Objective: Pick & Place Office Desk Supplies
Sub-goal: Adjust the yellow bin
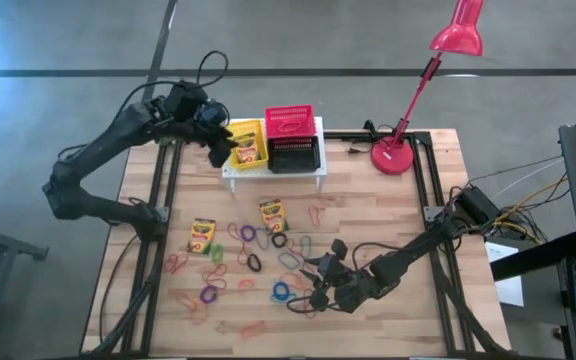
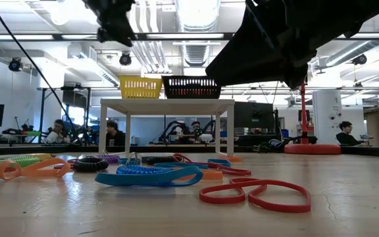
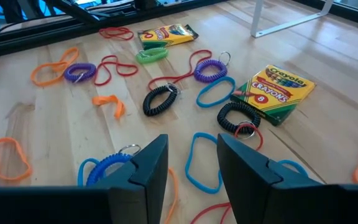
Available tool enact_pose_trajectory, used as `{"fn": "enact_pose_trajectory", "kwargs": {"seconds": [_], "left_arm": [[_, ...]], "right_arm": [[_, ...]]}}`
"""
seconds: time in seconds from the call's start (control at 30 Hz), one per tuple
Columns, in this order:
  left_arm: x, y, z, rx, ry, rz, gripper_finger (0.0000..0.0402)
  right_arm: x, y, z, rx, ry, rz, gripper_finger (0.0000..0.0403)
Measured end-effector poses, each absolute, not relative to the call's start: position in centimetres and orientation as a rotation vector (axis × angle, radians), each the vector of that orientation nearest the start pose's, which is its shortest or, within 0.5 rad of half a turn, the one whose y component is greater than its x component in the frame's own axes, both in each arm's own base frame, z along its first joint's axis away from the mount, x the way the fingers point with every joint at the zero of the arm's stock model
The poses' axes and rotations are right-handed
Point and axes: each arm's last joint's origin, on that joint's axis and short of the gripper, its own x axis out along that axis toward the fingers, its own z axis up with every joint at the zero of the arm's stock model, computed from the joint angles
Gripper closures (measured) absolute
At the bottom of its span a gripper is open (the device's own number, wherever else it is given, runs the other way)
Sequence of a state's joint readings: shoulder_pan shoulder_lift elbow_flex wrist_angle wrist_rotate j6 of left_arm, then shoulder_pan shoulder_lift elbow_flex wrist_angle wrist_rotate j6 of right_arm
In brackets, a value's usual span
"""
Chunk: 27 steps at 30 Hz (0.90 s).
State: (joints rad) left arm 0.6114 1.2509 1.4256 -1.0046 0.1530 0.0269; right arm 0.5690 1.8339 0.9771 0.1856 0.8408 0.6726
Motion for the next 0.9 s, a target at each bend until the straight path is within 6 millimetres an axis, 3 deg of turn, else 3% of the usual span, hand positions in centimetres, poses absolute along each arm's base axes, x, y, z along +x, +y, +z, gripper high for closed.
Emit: {"fn": "enact_pose_trajectory", "kwargs": {"seconds": [0.17, 0.37, 0.67, 0.9], "left_arm": [[18.3, 11.7, 37.0, -0.273, 0.938, 0.523, 0.0271], [17.7, 12.5, 33.1, -0.274, 1.064, 0.684, 0.0314], [18.7, 15.1, 28.5, -0.195, 0.9, 0.766, 0.0363], [18.8, 15.8, 28.4, -0.134, 0.85, 0.777, 0.037]], "right_arm": [[31.7, 17.7, 15.9, 0.215, 0.381, -0.431, 0.0271], [31.7, 17.6, 15.9, 0.216, 0.379, -0.433, 0.0275], [31.7, 17.6, 15.9, 0.217, 0.377, -0.435, 0.0275], [31.7, 17.6, 15.9, 0.218, 0.377, -0.436, 0.0275]]}}
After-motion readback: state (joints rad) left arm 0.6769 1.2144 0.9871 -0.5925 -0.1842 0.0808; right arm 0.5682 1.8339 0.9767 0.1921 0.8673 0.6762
